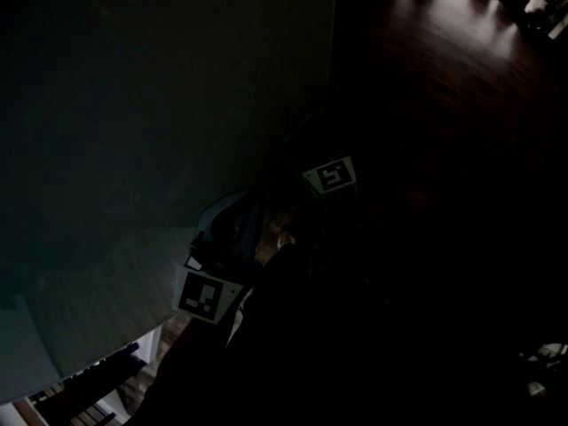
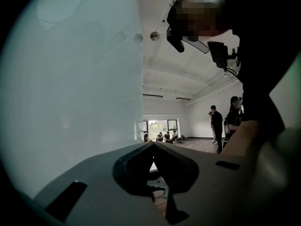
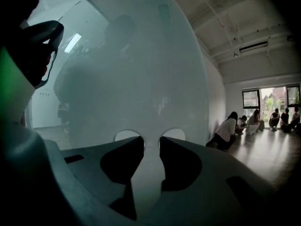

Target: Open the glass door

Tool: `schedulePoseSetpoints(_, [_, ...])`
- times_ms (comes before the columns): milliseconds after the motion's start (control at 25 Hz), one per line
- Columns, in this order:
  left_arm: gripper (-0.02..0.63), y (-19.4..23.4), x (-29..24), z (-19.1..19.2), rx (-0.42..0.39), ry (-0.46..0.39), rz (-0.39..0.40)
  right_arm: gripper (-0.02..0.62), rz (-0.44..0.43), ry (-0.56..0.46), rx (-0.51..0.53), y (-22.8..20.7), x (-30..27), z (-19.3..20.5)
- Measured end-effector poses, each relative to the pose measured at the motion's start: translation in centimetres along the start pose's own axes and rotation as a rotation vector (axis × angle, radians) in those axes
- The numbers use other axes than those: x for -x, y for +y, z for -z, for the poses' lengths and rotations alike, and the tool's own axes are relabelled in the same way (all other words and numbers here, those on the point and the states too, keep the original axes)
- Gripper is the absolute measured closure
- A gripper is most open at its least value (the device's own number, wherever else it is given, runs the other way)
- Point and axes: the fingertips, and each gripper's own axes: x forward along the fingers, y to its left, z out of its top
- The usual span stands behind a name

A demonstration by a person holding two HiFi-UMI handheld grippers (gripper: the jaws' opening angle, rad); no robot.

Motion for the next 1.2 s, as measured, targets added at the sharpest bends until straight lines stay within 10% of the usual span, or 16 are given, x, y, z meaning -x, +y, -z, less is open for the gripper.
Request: schedulePoseSetpoints(1200, [0.600, 9.2, -2.4, 0.9, 0.059, -0.041, 0.110, 0.500, 0.003, 0.035, 0.008, 1.1, -10.9, -1.6])
